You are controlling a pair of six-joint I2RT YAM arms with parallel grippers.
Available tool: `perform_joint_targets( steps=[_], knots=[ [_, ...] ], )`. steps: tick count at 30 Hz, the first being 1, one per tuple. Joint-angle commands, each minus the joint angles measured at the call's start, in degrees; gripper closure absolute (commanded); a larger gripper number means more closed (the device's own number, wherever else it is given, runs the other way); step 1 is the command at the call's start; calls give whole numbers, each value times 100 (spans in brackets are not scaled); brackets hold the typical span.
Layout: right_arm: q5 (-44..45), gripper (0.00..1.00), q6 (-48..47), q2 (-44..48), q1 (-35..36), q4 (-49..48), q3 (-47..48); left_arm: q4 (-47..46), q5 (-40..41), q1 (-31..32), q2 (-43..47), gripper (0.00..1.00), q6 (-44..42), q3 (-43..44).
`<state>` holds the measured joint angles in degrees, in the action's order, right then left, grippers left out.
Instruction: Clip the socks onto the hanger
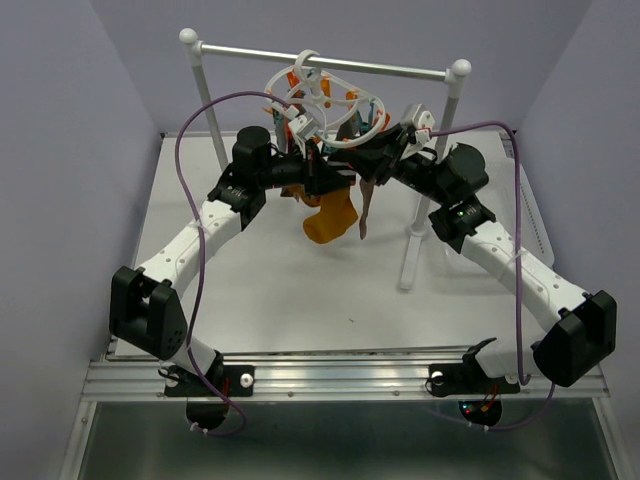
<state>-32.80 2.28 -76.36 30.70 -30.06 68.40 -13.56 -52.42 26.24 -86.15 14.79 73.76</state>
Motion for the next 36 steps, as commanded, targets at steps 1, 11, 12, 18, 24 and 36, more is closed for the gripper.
perform_joint_targets(
  steps=[1,11,12,18,24,36],
  knots=[
    [-262,99,-53,25,-11,-254,42,-366,22,-14,291,100,262,51],
    [-183,99,44,-301,-11,-790,112,-191,-312,-22,274,100,148,-1],
    [-175,99,35,-318,-11,-817,121,-173,-304,-14,309,100,147,-19],
    [-192,99,70,-415,-11,-957,174,-147,-330,-22,380,100,69,-10],
    [-157,99,-26,-362,-11,-949,191,-94,-321,-22,362,100,16,-19],
    [-122,99,-114,-389,-11,-896,270,178,-286,-14,327,100,-222,-37]
  ],
)
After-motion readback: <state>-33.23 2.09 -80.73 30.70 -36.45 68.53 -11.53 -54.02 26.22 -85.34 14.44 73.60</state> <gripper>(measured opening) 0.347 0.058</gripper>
